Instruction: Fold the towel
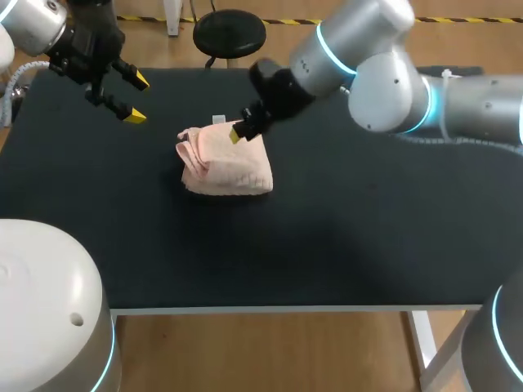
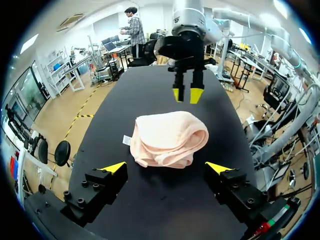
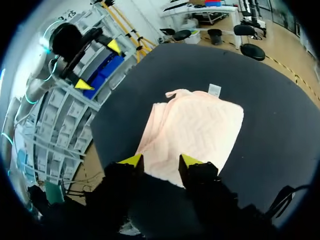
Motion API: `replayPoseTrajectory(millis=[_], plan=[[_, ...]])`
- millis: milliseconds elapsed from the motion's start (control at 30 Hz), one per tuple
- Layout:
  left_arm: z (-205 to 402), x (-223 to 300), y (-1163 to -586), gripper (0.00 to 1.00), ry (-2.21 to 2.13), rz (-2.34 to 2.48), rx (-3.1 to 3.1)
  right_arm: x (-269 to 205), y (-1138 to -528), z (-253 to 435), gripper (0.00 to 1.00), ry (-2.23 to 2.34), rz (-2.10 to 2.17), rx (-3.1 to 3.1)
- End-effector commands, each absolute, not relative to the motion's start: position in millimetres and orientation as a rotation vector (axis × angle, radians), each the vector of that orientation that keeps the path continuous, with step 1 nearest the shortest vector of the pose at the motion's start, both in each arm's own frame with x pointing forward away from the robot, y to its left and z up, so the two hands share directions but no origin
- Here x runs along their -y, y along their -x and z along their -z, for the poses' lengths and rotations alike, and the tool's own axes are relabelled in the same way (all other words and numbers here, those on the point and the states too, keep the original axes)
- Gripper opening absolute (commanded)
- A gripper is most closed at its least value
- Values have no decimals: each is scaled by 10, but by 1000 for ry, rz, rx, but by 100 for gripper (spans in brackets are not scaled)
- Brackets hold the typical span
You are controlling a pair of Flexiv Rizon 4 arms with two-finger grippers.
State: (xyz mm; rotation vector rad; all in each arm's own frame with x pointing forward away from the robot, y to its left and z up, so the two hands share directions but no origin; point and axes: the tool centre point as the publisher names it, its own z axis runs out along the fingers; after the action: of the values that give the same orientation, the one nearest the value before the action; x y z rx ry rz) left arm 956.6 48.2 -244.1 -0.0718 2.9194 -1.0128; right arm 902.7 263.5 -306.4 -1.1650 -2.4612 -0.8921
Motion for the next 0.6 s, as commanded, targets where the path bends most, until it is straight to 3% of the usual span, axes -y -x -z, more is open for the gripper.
replayPoseTrajectory(millis=[33,600], plan=[[2451,-486,-9562,100,68,1016,-2915,-2678,-9025,3280,0,1108,867,2401],[2451,-486,-9562,100,68,1016,-2915,-3299,-8690,3870,0,891,636,2449]])
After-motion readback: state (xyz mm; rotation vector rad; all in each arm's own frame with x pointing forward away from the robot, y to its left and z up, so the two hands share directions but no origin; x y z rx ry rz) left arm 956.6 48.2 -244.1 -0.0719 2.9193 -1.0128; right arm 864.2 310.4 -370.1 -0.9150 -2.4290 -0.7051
